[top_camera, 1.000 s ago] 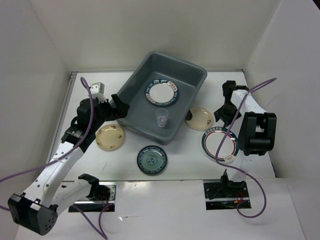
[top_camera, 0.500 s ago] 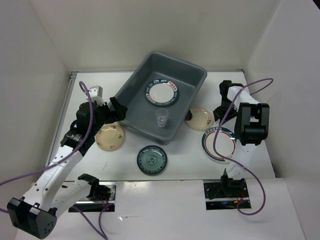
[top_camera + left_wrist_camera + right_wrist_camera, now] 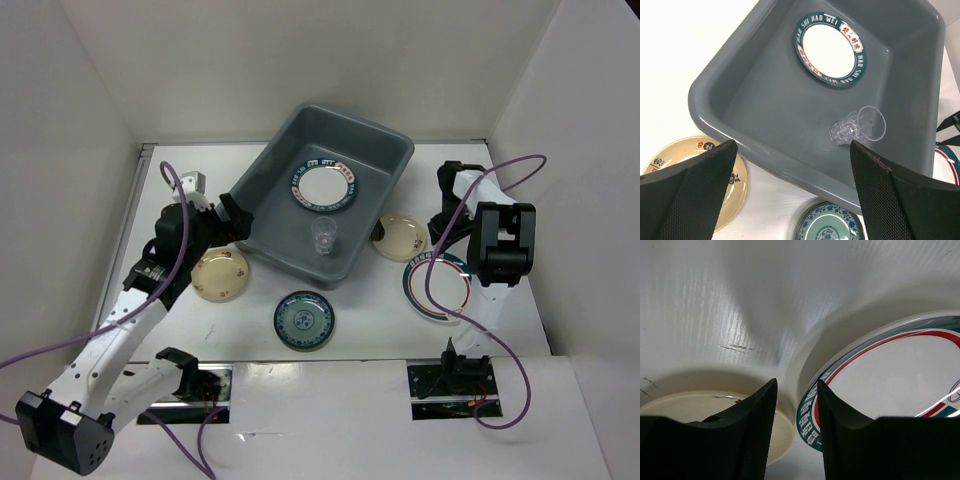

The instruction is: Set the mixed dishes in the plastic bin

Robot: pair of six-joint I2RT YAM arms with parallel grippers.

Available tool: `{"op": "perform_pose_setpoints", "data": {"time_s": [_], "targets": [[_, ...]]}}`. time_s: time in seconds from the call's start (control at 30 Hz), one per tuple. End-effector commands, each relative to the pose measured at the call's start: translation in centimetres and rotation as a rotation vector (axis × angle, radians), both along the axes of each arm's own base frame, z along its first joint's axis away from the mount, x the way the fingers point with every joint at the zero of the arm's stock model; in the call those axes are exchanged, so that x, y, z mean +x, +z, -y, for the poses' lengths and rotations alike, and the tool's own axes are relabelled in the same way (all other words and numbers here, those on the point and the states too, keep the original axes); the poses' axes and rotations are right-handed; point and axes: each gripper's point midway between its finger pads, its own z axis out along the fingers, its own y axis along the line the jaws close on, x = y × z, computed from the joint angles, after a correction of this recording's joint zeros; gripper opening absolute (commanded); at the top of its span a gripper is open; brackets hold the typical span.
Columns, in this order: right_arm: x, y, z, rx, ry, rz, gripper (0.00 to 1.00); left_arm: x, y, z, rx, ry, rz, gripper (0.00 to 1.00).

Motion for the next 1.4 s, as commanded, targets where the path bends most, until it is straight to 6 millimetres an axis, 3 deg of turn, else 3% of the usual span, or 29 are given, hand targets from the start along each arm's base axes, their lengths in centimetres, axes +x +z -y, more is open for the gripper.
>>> {"op": "perform_pose_setpoints", "data": {"time_s": [0.0,0.13,0.43,0.57,0.67,0.77,0.8,0.9,1.07,1.23,1.37], "targets": [[1.5,1.9,0.8,-0.043,-0.035,0.061,0.43,0.7,0.2,-0.2,0.016,0.011,0.024,1.0],[1.2,2.1,0.3,-0.017,-0.035,0.039,0.43,1.0,0.2,-0.2,0.016,0.011,0.024,1.0],[-3.6,-1.7,-1.6,0.077,-0.064,-0.113,0.43,1.1,0.4,-0.1,0.012,0.011,0.034,1.0],[-4.5,-2.3,-1.7,0.076,-0.074,-0.136,0.42,1.1,0.4,-0.1,0.012,0.011,0.034,1.0],[-5.4,-2.8,-1.6,0.068,-0.073,-0.162,0.32,1.1,0.4,-0.3,0.015,0.02,0.035,1.0],[-6.1,-3.0,-1.6,0.068,-0.074,-0.18,0.15,1.1,0.4,-0.3,0.015,0.02,0.035,1.0],[-6.1,-3.0,-1.6,0.068,-0.074,-0.18,0.04,1.1,0.4,-0.3,0.015,0.02,0.035,1.0],[-5.8,-2.9,-1.4,0.061,-0.062,-0.172,0.01,1.0,-0.1,-0.3,0.026,0.017,0.028,1.0],[-2.8,-0.5,-0.2,0.004,-0.028,-0.088,0.01,0.9,0.2,-0.4,0.024,0.017,0.037,1.0],[1.8,5.8,0.6,-0.066,0.048,0.11,0.01,1.1,0.9,-0.4,0.026,0.014,0.058,1.0],[4.0,9.0,-0.2,-0.103,0.125,0.21,0.01,1.2,1.1,-0.3,0.023,0.015,0.066,1.0]]}}
